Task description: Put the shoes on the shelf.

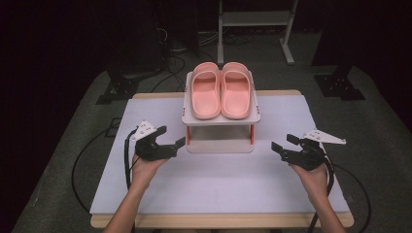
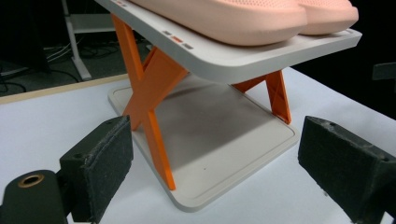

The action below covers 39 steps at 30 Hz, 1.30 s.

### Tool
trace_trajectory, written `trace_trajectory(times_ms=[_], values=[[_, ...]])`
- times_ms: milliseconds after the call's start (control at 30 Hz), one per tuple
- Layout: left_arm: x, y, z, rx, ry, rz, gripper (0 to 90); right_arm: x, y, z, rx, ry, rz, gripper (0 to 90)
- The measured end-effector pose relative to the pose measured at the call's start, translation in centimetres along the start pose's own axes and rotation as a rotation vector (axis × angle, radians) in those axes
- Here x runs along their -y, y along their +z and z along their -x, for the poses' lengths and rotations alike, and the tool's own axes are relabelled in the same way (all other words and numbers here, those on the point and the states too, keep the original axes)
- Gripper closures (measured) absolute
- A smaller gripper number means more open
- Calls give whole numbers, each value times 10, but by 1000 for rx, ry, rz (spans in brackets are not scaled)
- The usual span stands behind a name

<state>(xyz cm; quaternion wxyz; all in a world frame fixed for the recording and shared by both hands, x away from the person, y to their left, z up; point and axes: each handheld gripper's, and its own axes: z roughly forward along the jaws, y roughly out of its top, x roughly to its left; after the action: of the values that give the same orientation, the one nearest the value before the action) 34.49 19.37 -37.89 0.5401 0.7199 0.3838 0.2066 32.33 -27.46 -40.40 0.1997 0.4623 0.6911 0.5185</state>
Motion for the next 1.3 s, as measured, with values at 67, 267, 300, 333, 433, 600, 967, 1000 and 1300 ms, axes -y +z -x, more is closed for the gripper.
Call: trace_trajectory(times_ms=[67, 267, 300, 333, 433, 600, 967, 1000, 1300], values=[[2, -1, 0, -1, 1, 1, 100, 1, -1, 0, -2, 1, -1, 237], [8, -4, 0, -5, 7, 2, 99, 9, -2, 0, -5, 3, -2, 228], [8, -4, 1, -4, 9, -1, 98, 10, -2, 0, -4, 5, -1, 225], [10, -5, 1, -4, 7, 0, 98, 11, -2, 0, -5, 6, -2, 222], [13, -6, 2, -4, 5, 3, 98, 15, -3, 1, -4, 7, -6, 219], [17, -8, 2, -7, 6, 8, 97, 18, -5, 1, -2, 9, -4, 214], [31, -16, 0, -23, -5, 10, 95, 29, -9, 1, -2, 4, -14, 207], [32, -17, -1, -25, -4, 12, 95, 30, -9, 1, -3, 8, -16, 207], [44, -27, -1, -30, -15, 18, 95, 42, -15, 3, -4, 20, -15, 197]])
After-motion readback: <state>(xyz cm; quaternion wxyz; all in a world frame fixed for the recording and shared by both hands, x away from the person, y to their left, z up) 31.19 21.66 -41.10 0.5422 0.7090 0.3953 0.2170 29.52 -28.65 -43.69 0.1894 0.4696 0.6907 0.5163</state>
